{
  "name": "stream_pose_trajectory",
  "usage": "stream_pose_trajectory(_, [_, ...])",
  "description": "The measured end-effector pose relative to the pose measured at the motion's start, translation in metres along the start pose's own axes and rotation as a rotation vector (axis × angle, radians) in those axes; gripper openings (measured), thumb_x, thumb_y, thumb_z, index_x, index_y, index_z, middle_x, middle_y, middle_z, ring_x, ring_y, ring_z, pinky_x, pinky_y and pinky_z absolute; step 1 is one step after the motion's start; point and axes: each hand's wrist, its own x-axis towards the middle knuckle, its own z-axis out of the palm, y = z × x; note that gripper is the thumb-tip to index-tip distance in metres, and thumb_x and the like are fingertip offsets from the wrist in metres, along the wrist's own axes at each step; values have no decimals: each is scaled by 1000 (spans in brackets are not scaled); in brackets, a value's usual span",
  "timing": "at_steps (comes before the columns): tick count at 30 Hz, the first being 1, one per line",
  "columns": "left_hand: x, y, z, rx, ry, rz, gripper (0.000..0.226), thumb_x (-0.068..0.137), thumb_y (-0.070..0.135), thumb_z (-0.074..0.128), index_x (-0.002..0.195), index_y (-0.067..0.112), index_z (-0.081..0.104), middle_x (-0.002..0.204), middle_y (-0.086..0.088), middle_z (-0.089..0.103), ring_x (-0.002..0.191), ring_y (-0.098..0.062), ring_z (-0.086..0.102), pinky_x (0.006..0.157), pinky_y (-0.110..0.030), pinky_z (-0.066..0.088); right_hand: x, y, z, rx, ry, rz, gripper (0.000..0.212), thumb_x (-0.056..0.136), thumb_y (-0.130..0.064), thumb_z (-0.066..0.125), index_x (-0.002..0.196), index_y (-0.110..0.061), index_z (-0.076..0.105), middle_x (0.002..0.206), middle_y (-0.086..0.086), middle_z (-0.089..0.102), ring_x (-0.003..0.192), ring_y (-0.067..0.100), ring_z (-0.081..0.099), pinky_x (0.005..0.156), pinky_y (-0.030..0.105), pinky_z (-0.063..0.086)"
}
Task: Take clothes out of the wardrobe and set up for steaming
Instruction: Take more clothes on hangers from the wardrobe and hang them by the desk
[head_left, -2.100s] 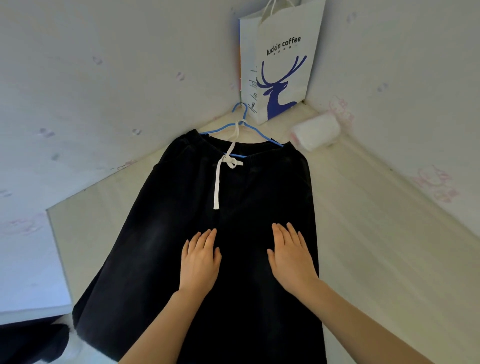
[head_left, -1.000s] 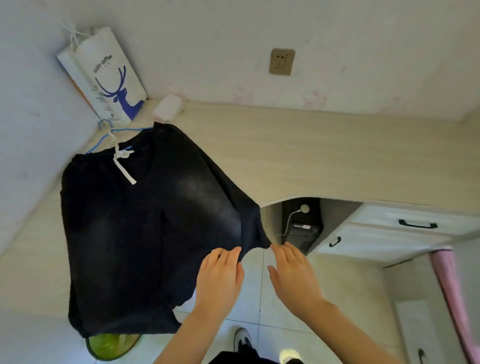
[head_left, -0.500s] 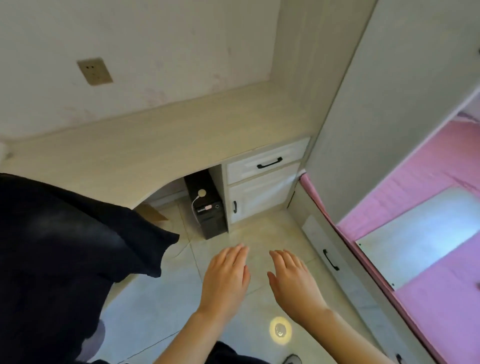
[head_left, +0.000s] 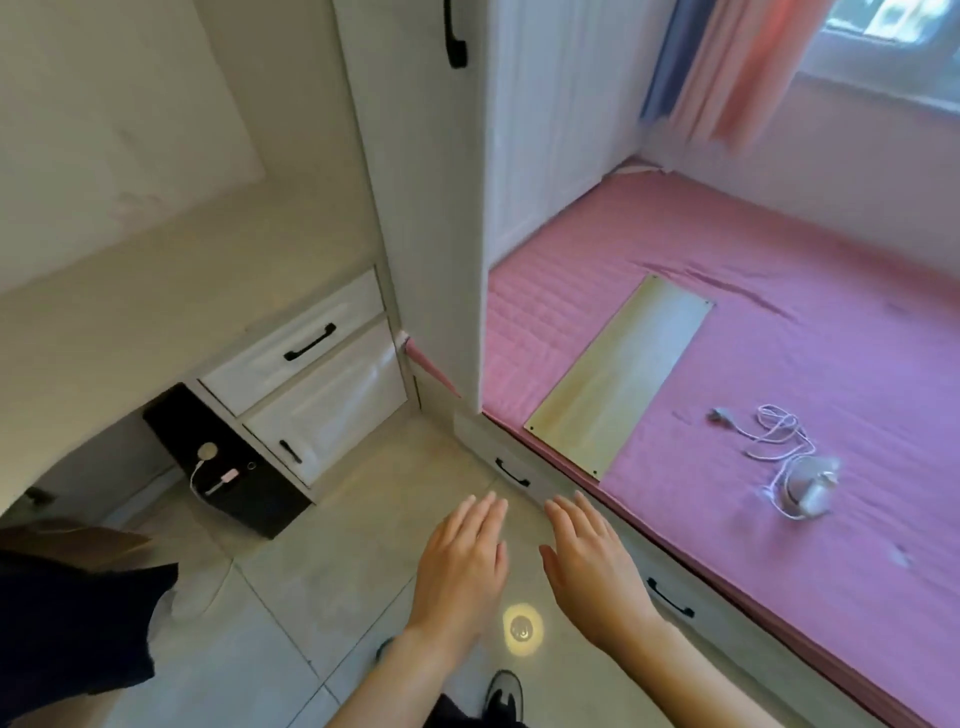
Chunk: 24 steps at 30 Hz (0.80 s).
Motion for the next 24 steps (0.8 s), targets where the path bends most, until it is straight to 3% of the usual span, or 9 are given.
stream_pose_trajectory(11, [100,30,18,5,-26,107,46,86,25,65,131,18,58,129,4,62,121,-16,56,93,-29,49,47,74,-5,13,62,128,54,73,-29,78,119,-6,62,118,10,66,116,34,59,93,43,50])
stream_pose_trajectory(17, [196,23,17,10,24,115,45,89,26,59,133,14,55,132,1,60,127,-20,50,104,-33,44,137,111,-17,13,78,116,50,76,-25,74,119,-4,60,114,11,66,114,34,60,90,43,53])
stream_pose_trajectory(24, [308,16,8,28,31,132,46,95,30,51,139,17,48,138,2,54,133,-19,43,111,-34,33,244,142,-46,-16,118,95,49,81,-26,71,123,-4,58,118,12,64,118,35,56,97,44,49])
